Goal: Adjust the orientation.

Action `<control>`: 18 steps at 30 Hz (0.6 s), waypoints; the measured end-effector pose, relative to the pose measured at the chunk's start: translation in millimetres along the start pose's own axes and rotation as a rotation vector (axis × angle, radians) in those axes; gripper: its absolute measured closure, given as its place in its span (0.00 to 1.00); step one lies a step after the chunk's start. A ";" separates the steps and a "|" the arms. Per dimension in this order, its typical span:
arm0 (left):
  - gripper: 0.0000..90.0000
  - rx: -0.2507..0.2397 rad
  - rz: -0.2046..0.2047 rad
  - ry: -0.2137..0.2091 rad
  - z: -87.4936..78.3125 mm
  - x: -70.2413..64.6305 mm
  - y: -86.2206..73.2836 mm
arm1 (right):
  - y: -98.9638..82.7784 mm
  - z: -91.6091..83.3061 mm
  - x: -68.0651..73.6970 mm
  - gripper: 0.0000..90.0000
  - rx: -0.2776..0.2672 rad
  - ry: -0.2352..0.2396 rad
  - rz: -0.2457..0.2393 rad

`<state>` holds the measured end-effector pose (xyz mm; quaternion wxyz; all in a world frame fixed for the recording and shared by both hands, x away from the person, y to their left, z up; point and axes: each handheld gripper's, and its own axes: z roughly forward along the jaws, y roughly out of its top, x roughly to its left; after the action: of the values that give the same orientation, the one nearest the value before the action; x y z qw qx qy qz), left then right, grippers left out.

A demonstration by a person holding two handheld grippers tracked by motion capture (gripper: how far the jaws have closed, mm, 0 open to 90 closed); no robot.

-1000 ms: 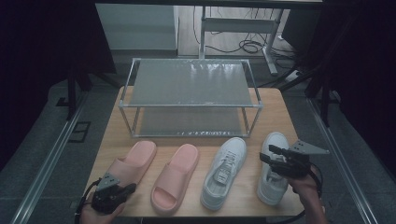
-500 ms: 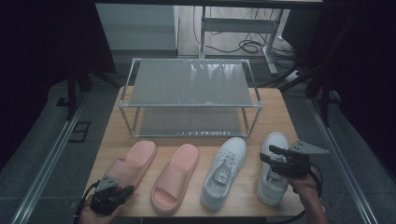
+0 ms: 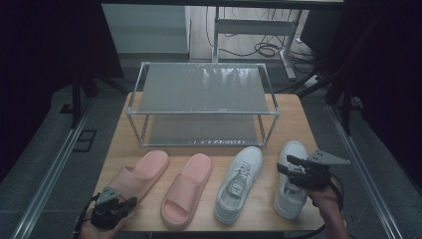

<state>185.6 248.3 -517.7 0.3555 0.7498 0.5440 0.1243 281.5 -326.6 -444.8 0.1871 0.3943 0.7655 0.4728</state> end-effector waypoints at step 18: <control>1.00 -0.014 -0.054 0.041 -5.2 29.1 4.3 | -1.0 0.9 0.0 0.50 0.010 0.001 0.001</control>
<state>196.7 276.0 -516.9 0.3525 0.7297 0.5704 0.1338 281.6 -326.3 -446.1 0.1844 0.3950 0.7678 0.4695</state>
